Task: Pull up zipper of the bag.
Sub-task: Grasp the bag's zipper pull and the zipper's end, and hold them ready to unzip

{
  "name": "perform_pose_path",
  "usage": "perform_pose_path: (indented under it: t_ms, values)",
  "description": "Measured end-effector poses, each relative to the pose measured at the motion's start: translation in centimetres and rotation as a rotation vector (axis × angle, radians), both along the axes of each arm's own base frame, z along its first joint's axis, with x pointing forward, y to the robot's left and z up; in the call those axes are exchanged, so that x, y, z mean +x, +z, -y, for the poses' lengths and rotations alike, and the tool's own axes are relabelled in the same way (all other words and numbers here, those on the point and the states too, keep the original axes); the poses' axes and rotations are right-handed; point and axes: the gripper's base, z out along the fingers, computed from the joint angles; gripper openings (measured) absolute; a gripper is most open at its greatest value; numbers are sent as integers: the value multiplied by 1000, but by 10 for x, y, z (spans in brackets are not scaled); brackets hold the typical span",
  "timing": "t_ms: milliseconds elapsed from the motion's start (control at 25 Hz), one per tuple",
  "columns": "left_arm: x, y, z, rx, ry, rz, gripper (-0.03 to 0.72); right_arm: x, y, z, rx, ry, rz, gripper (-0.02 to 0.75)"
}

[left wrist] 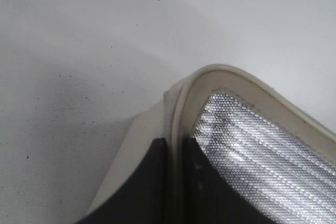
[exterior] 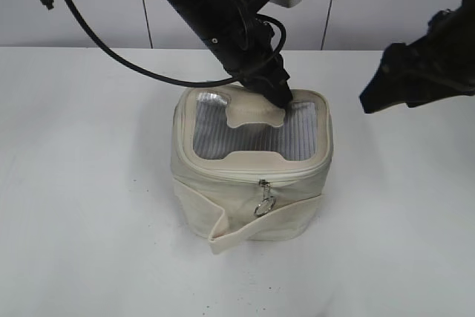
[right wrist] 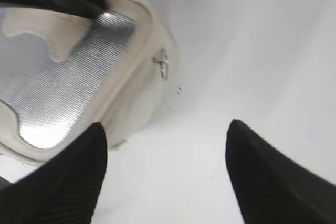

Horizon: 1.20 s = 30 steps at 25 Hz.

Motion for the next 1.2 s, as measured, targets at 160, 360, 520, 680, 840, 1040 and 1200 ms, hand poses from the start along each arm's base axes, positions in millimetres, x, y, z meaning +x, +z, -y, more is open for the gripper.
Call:
perform_pose_path:
  t_ms: [160,360,520,680,840,1040,1200]
  values:
    - [0,0,0,2,-2,0,50,-4,-15,24,-29,-35,-78,547]
    - [0,0,0,2,-2,-2,50,-17,-48,20,7,83,-27,547]
    - [0,0,0,2,-3,-4,49,-20,-60,17,40,129,69,547]
    - [-1,0,0,-1,-3,-8,49,-15,-57,18,15,155,157,529]
    - [-1,0,0,-1,-3,-8,49,-10,-66,18,-8,182,164,470]
    - [-1,0,0,-2,-3,-10,49,-5,-80,14,6,224,142,449]
    - [-1,0,0,-2,-3,-10,49,-4,-81,11,25,252,152,448]
